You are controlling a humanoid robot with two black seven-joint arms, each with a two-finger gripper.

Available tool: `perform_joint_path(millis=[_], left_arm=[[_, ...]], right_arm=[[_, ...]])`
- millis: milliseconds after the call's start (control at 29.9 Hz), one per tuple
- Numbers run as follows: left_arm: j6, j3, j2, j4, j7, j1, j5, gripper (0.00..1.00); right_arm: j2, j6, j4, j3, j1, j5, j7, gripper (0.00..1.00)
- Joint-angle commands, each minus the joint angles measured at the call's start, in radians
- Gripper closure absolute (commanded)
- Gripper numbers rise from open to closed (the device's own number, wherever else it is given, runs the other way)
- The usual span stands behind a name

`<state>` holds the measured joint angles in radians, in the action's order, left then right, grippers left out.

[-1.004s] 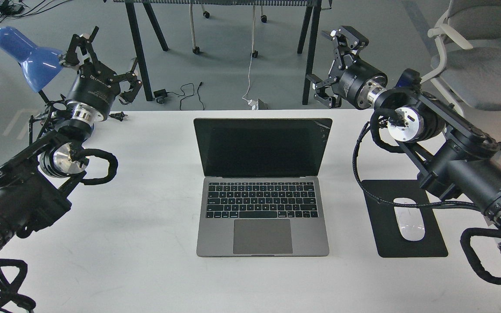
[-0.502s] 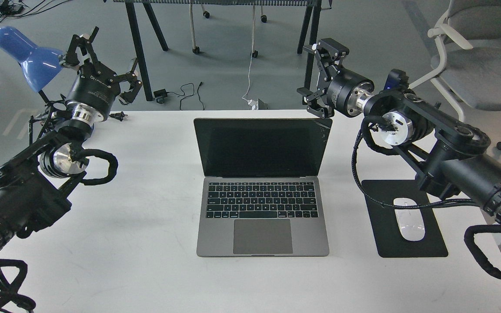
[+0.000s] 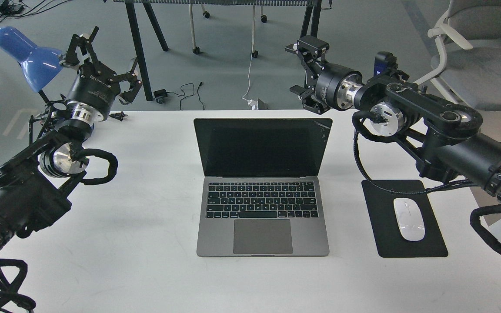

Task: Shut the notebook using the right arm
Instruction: 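Raise the right gripper and move it over the laptop's screen top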

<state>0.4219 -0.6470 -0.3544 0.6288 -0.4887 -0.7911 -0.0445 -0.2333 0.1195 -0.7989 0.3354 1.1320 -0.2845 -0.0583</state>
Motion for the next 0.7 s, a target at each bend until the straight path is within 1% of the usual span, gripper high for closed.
perform_joint_path(millis=[0, 234, 468, 669], left_arm=[[0.000, 0.000, 0.000, 0.000, 0.000, 0.001, 0.000, 0.00], [0.000, 0.000, 0.000, 0.000, 0.000, 0.000, -0.001, 0.00], [0.000, 0.000, 0.000, -0.001, 0.000, 0.001, -0.001, 0.00], [0.000, 0.000, 0.000, 0.000, 0.000, 0.000, -0.002, 0.00]], right_arm=[[0.000, 0.000, 0.009, -0.056, 0.023, -0.001, 0.000, 0.00], [0.000, 0.005, 0.007, -0.127, 0.043, -0.036, 0.000, 0.00], [-0.018, 0.022, 0.006, -0.142, 0.052, -0.070, -0.001, 0.00], [-0.034, 0.052, -0.006, -0.176, 0.063, -0.073, -0.014, 0.00]])
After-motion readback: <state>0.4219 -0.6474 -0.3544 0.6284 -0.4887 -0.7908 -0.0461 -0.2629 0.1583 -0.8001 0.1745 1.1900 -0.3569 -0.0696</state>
